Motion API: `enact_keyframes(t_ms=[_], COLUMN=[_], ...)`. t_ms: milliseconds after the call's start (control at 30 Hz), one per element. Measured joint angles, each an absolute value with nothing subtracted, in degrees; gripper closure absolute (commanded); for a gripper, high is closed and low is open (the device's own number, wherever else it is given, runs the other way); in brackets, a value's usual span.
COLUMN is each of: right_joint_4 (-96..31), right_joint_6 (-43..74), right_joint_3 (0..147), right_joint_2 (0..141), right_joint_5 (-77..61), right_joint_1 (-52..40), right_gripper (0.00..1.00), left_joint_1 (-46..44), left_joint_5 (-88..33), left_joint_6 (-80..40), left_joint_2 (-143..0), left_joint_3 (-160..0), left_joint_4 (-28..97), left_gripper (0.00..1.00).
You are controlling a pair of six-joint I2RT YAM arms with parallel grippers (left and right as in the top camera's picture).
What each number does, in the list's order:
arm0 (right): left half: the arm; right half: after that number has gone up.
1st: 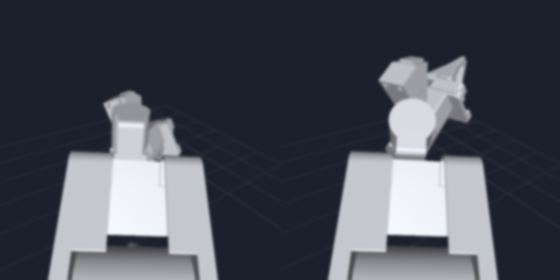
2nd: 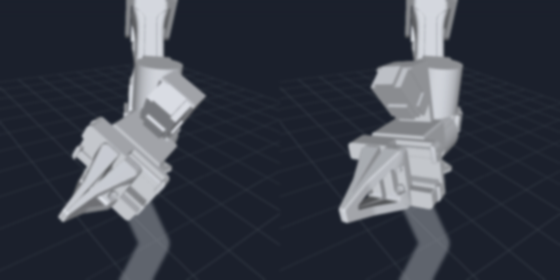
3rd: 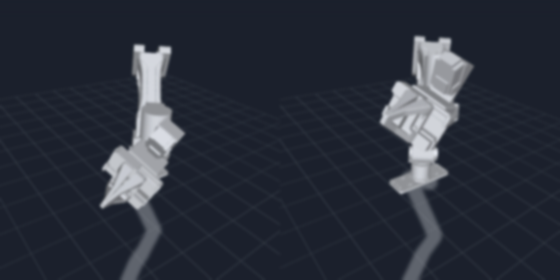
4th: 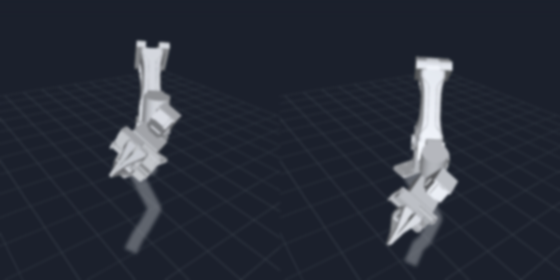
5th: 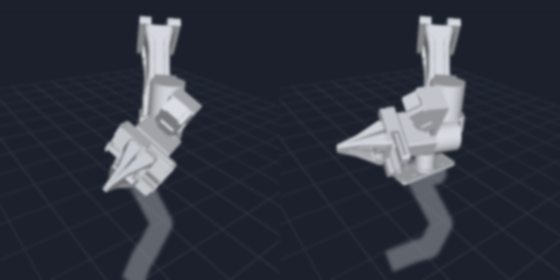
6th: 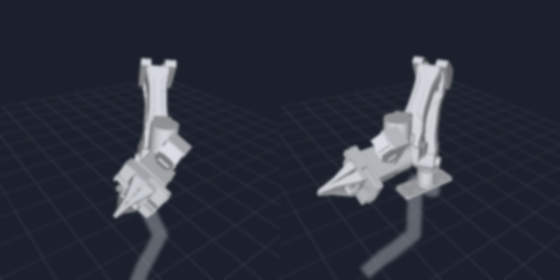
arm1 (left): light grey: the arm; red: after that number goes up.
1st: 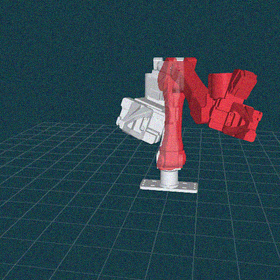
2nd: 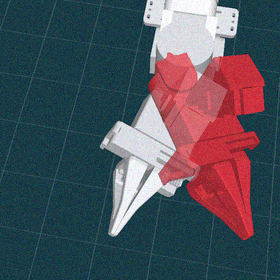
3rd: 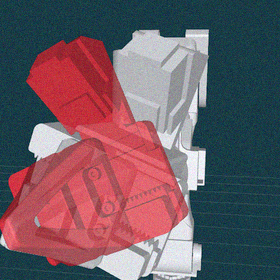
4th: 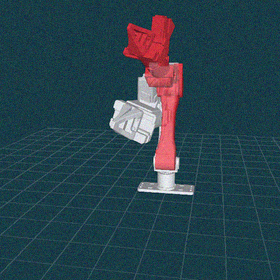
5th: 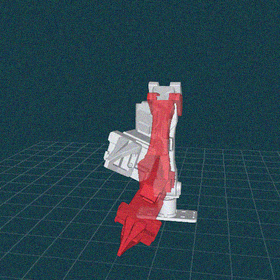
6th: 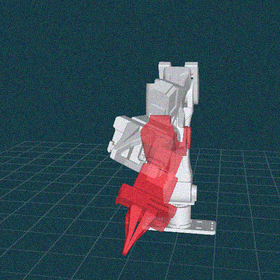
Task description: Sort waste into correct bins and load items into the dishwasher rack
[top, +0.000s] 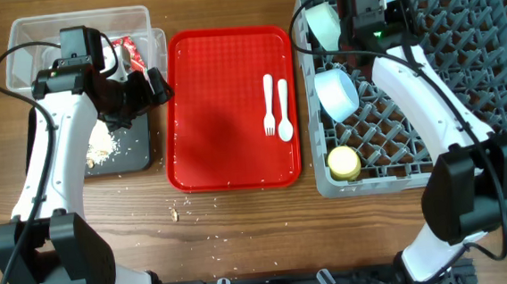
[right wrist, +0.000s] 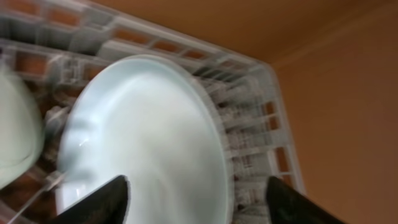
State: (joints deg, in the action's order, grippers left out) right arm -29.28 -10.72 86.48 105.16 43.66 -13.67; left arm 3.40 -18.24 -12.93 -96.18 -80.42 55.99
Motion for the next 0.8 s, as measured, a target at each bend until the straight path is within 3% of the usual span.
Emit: enact_keyframes(t_ms=[67, 200, 267, 367, 500, 567, 667, 800], right_joint_4=[-33.5, -34.5, -33.1, -32.1, -33.5, -33.9, -34.4, -36.9], right_joint_6=[-9.6, -7.0, -3.1, 7.2, 21.0, 25.7, 30.0, 33.9], right_joint_3=[86.5, 86.5, 86.6, 86.6, 85.9, 85.4, 85.2, 85.0], right_joint_2=[102.1, 90.2, 87.7, 88.9, 96.2, 102.0, 108.7, 114.6], right_joint_5=[35.9, 7.2, -10.5, -23.0, -20.6, -15.8, -10.3, -5.4], right_joint_1=[-13.7, -13.7, -13.8, -14.6, -21.5, -25.8, -29.0, -29.4], right_gripper=[0.15, 0.15, 0.22, 0.3, 0.33, 0.42, 0.48, 0.49], left_joint_1=[3.4, 3.4, 3.4, 3.4, 3.4, 3.4, 3.4, 3.4], left_joint_5=[-18.2, -18.2, -18.2, -18.2, -18.2, -18.2, -18.2, -18.2], left_joint_6=[-12.9, -12.9, -12.9, -12.9, -12.9, -12.9, -12.9, -12.9], left_joint_2=[-96.2, -96.2, -96.2, -96.2, -96.2, -96.2, -96.2, -96.2], left_joint_3=[-80.4, -80.4, -80.4, -80.4, -80.4, -80.4, -80.4, -80.4], left_joint_4=[55.9, 55.9, 55.9, 55.9, 56.0, 55.9, 56.0, 55.9], left_gripper=[0.0, 0.0, 0.0, 0.0, 0.0, 0.0, 0.0, 0.0])
